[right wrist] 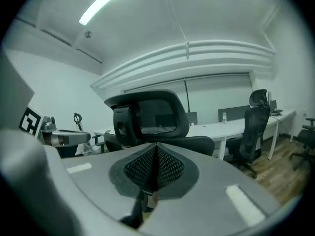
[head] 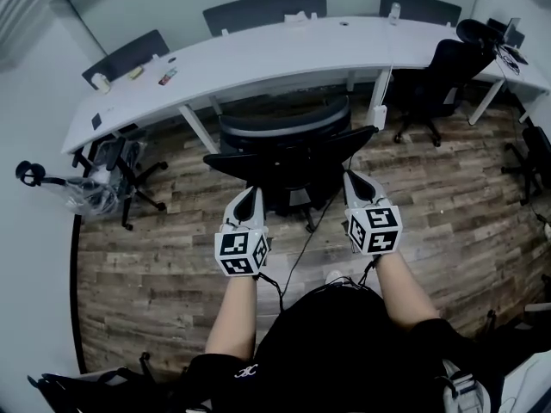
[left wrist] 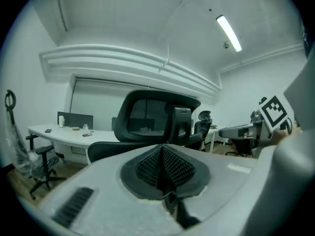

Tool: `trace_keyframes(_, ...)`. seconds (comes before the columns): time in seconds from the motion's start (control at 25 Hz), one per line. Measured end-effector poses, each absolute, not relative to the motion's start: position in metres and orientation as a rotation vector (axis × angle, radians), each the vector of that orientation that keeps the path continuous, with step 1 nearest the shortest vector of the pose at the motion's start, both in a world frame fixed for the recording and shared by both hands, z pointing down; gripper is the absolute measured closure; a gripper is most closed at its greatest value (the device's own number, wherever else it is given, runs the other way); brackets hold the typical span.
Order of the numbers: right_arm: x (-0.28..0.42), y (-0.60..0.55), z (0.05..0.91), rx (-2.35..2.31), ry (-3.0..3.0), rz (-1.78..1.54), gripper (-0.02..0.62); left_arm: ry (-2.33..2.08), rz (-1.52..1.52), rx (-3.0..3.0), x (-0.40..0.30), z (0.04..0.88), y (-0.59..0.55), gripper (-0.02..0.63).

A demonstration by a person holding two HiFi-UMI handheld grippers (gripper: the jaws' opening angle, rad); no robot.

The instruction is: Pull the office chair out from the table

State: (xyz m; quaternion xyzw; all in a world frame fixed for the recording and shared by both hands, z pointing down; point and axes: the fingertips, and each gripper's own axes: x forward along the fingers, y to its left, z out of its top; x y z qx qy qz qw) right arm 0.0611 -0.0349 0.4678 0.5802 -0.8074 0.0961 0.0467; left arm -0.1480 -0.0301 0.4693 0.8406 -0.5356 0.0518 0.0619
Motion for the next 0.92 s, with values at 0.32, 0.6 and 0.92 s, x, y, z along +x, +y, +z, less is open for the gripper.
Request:
trace_keyframes(0.32, 0.042, -0.035, 0.46, 1.715, -2.493, 0.224, 0.589, -1.657, 0.19, 2.575, -0.131, 0.457, -0.026, 0.6)
trace_keyframes(0.6, 0.037, -0.039, 0.464, 1.693, -2.477, 0.217, 0.589, -1.624, 0.175, 2.551, -0.131, 0.464, -0.029, 0.601)
trace_keyframes(0.92, 0.027, -0.044, 0.464, 1.666, -2.456, 0.128, 0.589, -1.613, 0.188, 2.536, -0.135, 0.468, -0.035, 0.601)
